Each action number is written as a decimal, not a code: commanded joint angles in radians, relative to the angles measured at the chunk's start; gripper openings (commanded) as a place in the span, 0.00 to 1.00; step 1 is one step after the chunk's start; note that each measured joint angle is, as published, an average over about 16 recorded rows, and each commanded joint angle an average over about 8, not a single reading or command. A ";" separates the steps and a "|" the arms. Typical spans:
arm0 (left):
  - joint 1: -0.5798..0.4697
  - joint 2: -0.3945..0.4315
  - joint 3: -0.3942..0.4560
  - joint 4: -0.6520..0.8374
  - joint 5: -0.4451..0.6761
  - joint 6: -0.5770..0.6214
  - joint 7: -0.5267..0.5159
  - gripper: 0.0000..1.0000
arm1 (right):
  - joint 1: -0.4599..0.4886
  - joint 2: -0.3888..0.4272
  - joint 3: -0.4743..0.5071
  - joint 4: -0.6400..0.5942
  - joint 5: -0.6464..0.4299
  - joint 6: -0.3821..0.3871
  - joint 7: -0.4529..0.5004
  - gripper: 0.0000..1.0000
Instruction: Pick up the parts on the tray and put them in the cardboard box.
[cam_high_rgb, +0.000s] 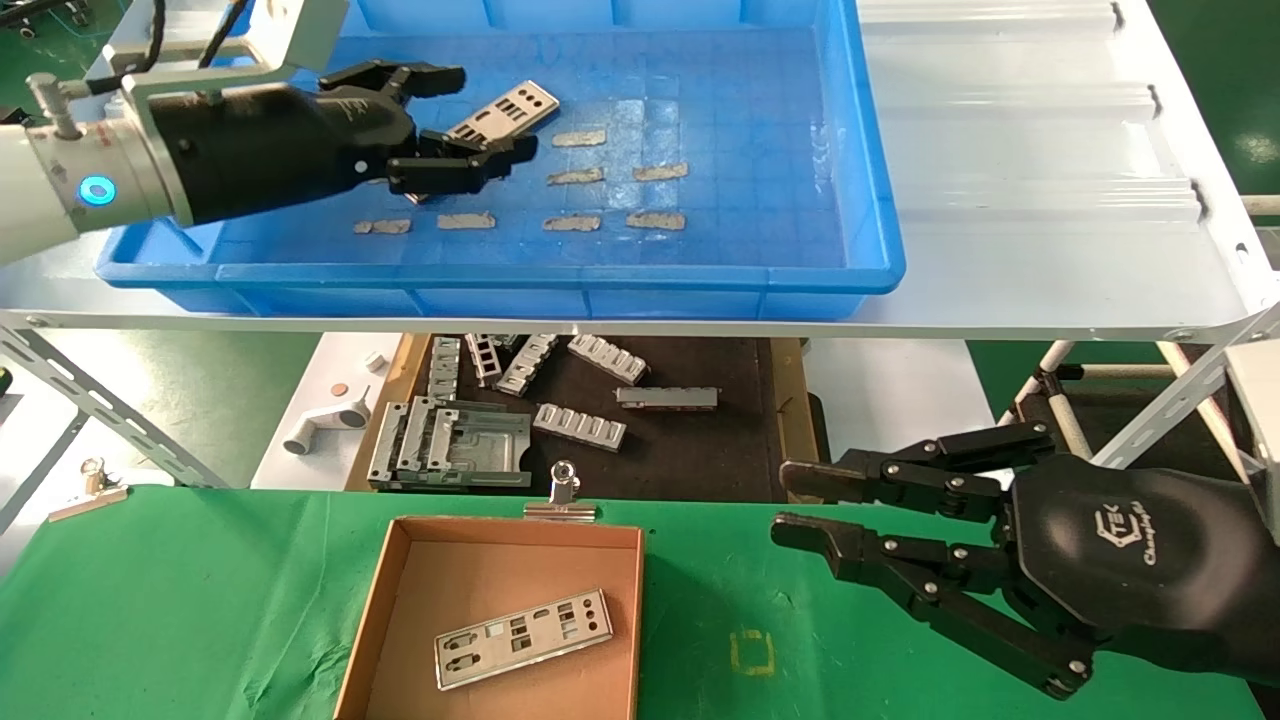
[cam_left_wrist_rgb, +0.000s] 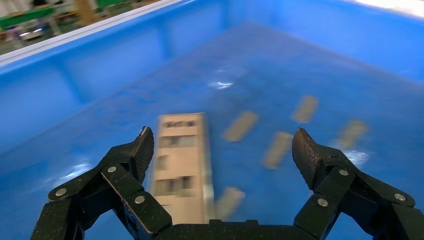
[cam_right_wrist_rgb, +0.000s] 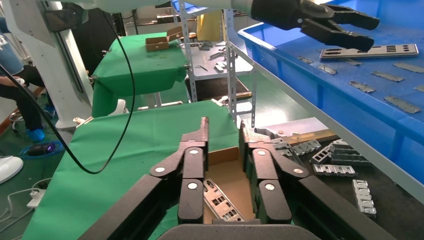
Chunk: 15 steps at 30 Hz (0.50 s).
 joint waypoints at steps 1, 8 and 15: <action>-0.033 0.022 0.007 0.058 0.018 -0.031 0.022 1.00 | 0.000 0.000 0.000 0.000 0.000 0.000 0.000 0.00; -0.080 0.061 0.018 0.156 0.040 -0.088 0.036 1.00 | 0.000 0.000 0.000 0.000 0.000 0.000 0.000 0.00; -0.101 0.074 0.029 0.201 0.056 -0.074 0.051 0.92 | 0.000 0.000 0.000 0.000 0.000 0.000 0.000 0.00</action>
